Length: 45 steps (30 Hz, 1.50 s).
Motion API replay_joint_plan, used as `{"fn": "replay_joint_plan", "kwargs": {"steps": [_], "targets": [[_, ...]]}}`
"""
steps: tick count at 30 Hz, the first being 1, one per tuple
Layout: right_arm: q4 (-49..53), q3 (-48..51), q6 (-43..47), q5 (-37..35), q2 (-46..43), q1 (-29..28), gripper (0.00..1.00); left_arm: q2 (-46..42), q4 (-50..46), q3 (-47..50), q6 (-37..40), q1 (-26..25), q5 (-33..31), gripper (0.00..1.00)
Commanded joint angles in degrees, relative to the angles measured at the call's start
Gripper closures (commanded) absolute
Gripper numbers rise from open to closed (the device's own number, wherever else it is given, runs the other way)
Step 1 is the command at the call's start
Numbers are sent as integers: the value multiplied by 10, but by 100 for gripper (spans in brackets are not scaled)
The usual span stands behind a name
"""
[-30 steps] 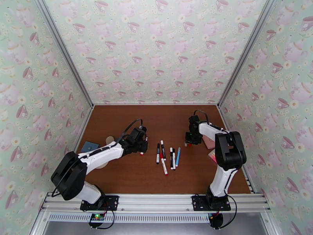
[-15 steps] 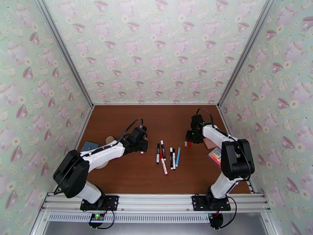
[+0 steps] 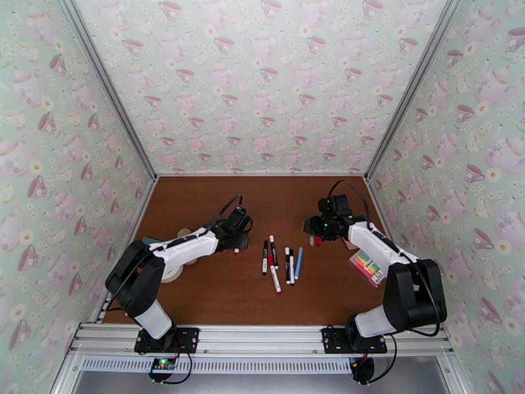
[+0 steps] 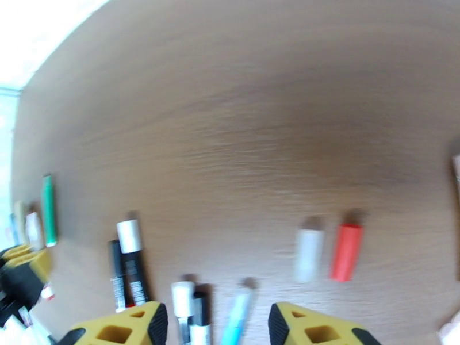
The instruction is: Open the pen caps
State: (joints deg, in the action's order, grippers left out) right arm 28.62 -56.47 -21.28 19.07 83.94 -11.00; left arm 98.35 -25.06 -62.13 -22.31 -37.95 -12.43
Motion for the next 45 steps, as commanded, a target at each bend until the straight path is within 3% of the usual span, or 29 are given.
{"fn": "replay_joint_plan", "kwargs": {"steps": [1, 10, 24, 45], "targets": [[-30, 17, -14, 54, -28, -11, 44, 26, -18, -22, -1, 5, -44, 94], [-97, 76, -38, 133, -92, -24, 39, 83, -31, -61, 2, 27, -91, 94], [-112, 94, -47, 120, -95, -45, 38, 156, -69, -129, 9, 50, -117, 91], [-92, 86, -39, 106, -92, -52, 38, 148, -88, -121, -8, 54, -119, 66]]}}
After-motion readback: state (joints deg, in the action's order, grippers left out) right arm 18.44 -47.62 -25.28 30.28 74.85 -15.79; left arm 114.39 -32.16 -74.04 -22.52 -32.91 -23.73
